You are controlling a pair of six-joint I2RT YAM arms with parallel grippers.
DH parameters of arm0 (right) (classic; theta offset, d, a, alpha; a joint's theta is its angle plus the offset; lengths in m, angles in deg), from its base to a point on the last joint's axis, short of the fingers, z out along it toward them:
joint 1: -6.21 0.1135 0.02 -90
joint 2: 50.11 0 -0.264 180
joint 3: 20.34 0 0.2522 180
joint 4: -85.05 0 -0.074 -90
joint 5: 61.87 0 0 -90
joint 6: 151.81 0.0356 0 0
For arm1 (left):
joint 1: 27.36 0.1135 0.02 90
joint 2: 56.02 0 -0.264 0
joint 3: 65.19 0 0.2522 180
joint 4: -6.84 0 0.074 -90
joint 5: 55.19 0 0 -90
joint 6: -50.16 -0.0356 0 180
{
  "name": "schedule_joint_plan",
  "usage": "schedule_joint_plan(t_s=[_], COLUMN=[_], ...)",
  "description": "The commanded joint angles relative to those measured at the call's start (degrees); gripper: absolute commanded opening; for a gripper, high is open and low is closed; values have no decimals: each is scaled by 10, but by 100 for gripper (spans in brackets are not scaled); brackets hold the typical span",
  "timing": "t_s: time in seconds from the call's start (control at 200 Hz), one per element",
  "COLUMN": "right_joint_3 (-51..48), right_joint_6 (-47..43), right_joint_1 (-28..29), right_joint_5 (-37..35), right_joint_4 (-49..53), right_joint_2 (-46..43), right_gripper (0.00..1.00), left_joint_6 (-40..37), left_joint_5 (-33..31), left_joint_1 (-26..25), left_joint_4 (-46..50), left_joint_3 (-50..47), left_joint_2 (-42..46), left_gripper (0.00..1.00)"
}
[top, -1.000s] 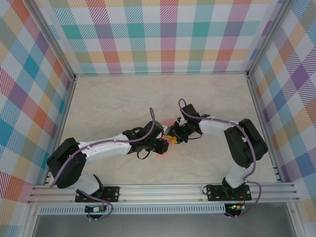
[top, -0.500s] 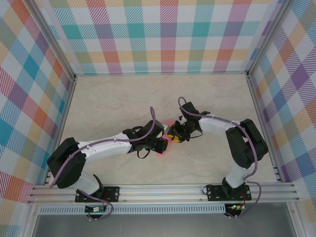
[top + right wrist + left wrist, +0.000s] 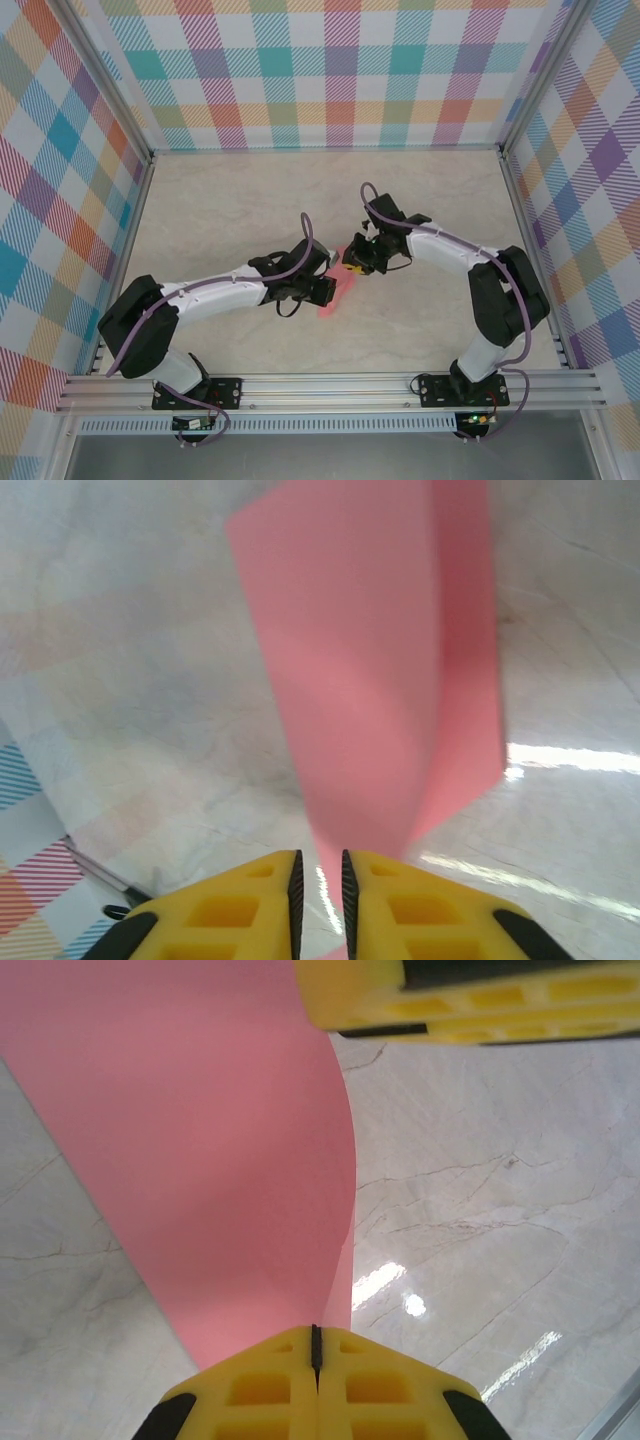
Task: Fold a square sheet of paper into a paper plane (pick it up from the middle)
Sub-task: Third fold the triangle at the center of the table.
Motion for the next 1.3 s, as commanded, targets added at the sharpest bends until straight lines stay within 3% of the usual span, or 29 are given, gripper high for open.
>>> schedule_joint_plan(t_s=[0.0,0.135,0.56,1.295], right_joint_3=[26,63,123,132], right_joint_6=[-23,-42,-109,-163], right_joint_1=[0,0,0,2], right_joint_5=[16,29,-41,-39], right_joint_4=[1,17,75,85], right_joint_2=[28,78,181,203], right_gripper=[19,16,16,17], left_joint_6=[-12,-12,-26,-59], left_joint_5=[9,10,20,6], left_joint_1=[9,10,18,52], left_joint_4=[19,19,35,62], left_joint_3=[19,21,41,81], left_joint_2=[-6,-12,-46,-98], left_gripper=[0,0,0,0])
